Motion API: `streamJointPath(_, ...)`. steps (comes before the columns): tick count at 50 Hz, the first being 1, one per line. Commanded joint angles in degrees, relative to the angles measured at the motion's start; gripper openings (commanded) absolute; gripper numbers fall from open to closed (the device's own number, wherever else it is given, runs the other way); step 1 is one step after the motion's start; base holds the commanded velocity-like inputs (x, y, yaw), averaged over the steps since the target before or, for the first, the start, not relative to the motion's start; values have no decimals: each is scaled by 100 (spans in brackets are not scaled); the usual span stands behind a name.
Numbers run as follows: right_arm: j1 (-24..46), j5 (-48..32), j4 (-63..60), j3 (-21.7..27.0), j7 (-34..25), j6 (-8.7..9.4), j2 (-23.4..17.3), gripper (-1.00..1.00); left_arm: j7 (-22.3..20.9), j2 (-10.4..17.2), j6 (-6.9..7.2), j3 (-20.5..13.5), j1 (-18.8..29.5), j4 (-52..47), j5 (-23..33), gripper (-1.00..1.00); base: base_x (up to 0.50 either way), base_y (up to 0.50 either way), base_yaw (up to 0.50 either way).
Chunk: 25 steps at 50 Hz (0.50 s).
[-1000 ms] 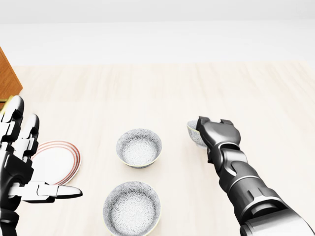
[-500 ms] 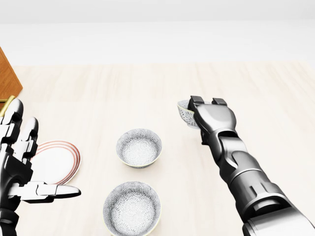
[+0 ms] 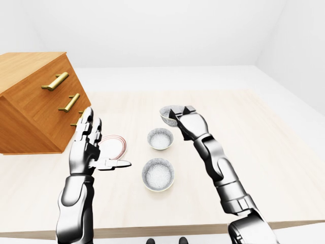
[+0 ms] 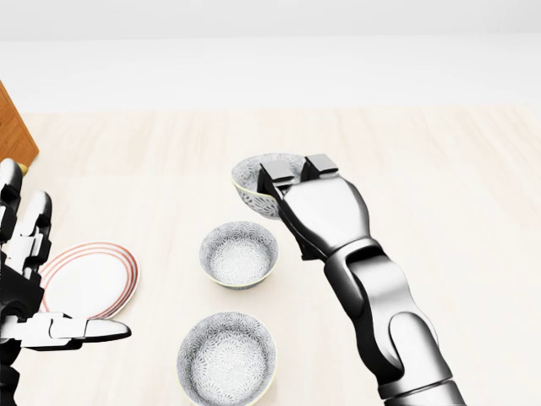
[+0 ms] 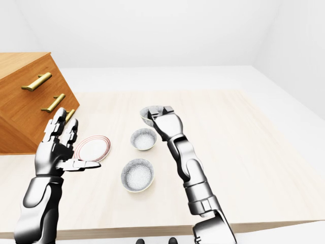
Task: Stack the bowl at the front on the bowl in the middle.
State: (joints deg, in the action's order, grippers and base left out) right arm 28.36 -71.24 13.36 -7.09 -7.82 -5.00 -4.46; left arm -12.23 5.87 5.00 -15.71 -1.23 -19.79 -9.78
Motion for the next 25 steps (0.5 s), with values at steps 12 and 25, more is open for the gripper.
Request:
streamJointPath(12, -799, -765, -1142, -515, -247, 0, 710, -100, 8, 21, 0, -31, 38, 41, -41, 100, 0, 0, 0)
streamJointPath(25, -371, -881, -129, -646, 116, 0, 941, -100, -35, 27, 0, -121, -1, 30, -96, 100, 0, 0, 0)
